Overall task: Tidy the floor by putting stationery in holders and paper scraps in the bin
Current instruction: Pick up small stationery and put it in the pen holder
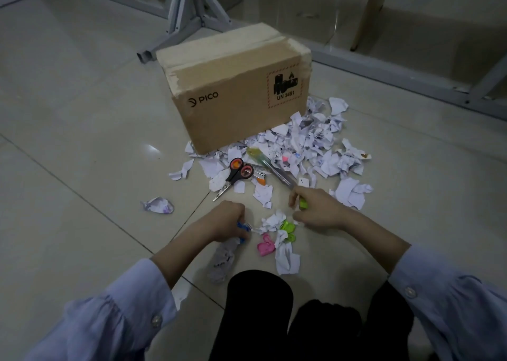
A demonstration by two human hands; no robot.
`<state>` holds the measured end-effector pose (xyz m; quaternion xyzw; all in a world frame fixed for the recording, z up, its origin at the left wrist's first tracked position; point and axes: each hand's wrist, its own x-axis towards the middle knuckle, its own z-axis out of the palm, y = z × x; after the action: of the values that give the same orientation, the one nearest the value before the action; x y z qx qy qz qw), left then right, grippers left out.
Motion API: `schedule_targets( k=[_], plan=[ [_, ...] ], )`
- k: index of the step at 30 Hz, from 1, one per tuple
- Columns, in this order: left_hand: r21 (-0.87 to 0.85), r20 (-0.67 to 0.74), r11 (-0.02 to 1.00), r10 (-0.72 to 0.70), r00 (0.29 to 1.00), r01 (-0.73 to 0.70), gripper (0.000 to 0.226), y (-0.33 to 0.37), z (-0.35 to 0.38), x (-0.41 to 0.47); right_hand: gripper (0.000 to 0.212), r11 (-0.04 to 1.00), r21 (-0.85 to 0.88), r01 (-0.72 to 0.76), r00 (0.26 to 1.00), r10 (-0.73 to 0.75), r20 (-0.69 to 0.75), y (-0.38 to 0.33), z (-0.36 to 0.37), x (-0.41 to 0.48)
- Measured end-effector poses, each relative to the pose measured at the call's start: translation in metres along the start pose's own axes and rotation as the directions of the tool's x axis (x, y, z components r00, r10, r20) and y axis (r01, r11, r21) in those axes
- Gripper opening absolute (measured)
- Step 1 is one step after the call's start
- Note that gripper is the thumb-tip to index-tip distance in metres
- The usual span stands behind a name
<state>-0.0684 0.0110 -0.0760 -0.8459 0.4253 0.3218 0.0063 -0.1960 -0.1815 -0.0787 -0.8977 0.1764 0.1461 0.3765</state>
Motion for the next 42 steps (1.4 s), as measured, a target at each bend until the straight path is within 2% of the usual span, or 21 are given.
schedule_targets(
  k=[2,4,8,12,16,17,18,20,22,24,26,28,30,33,36,37,39,40,42],
  plan=[
    [-0.042,-0.012,0.999,-0.006,1.000,0.006,0.033,-0.003,0.000,0.000,0.018,0.986,-0.152,0.073,0.997,-0.066,0.049,-0.001,0.002,-0.004],
    [-0.069,-0.032,0.998,-0.004,0.999,0.002,0.033,-0.006,-0.002,0.001,0.019,0.970,-0.213,0.113,0.993,-0.104,0.056,0.000,0.006,-0.003],
    [-0.119,-0.055,0.992,-0.035,0.998,0.029,0.041,-0.008,-0.008,0.000,0.021,0.972,-0.205,0.116,0.993,-0.113,0.026,0.004,0.010,0.000],
    [-0.126,-0.137,0.991,-0.065,0.988,0.048,0.049,-0.008,-0.015,-0.004,0.021,0.966,-0.224,0.129,0.992,-0.126,0.029,0.002,0.013,0.001],
    [-0.218,-0.218,0.975,-0.082,0.973,0.033,0.033,-0.006,-0.025,-0.008,0.013,0.971,-0.207,0.115,0.993,-0.114,0.020,-0.002,0.013,-0.001],
    [-0.291,-0.219,0.956,-0.096,0.971,0.029,0.027,-0.005,-0.028,-0.009,0.013,0.973,-0.205,0.109,0.994,-0.108,0.017,-0.003,0.013,-0.001],
    [-0.405,-0.199,0.914,-0.120,0.973,0.030,0.023,-0.004,-0.029,-0.010,0.013,0.973,-0.207,0.104,0.995,-0.103,0.014,-0.004,0.012,-0.002],
    [-0.645,-0.097,0.762,-0.159,0.983,0.060,0.015,-0.002,-0.032,-0.013,0.015,0.977,-0.195,0.082,0.997,-0.082,0.009,-0.004,0.009,-0.003],
    [-0.766,-0.019,0.638,-0.149,0.989,0.082,0.010,0.000,-0.033,-0.016,0.014,0.990,-0.138,0.032,0.999,-0.036,-0.021,-0.006,0.003,-0.004],
    [-0.834,0.014,0.547,-0.111,0.994,0.073,0.004,0.002,-0.031,-0.017,0.010,0.998,0.044,-0.054,0.997,0.057,-0.060,-0.007,-0.005,-0.006],
    [-0.864,0.037,0.498,-0.079,0.996,0.072,0.005,0.004,-0.029,-0.017,0.010,0.930,0.337,-0.147,0.985,0.167,-0.030,-0.009,-0.013,-0.009],
    [-0.846,0.061,0.527,-0.047,0.997,0.076,0.008,0.006,-0.026,-0.015,0.014,0.829,0.527,-0.186,0.977,0.215,0.007,-0.009,-0.022,-0.012],
    [-0.784,0.081,0.617,-0.012,0.997,0.071,0.011,0.008,-0.023,-0.014,0.024,0.714,0.676,-0.182,0.974,0.226,0.024,-0.008,-0.029,-0.013],
    [-0.657,0.146,0.753,0.074,0.987,0.041,0.016,0.012,-0.017,-0.015,0.031,0.437,0.878,-0.199,0.953,0.296,0.068,-0.003,-0.040,-0.015],
    [-0.567,0.174,0.824,0.123,0.977,-0.002,0.020,0.016,-0.008,-0.016,0.027,0.176,0.969,-0.176,0.943,0.312,0.114,0.007,-0.049,-0.020],
    [-0.544,0.176,0.839,0.125,0.976,-0.010,0.019,0.018,-0.005,-0.016,0.024,0.143,0.975,-0.168,0.940,0.321,0.114,0.012,-0.051,-0.021],
    [-0.473,0.160,0.880,0.128,0.979,-0.038,0.014,0.021,0.001,-0.014,0.023,0.172,0.969,-0.175,0.929,0.354,0.105,0.020,-0.053,-0.022],
    [-0.434,0.148,0.899,0.130,0.980,-0.054,0.010,0.022,0.003,-0.013,0.024,0.223,0.955,-0.195,0.919,0.381,0.098,0.024,-0.052,-0.023],
    [-0.354,0.104,0.931,0.129,0.986,-0.084,0.008,0.026,0.006,-0.012,0.028,0.397,0.884,-0.249,0.890,0.454,0.046,0.030,-0.049,-0.024]
  ],
)
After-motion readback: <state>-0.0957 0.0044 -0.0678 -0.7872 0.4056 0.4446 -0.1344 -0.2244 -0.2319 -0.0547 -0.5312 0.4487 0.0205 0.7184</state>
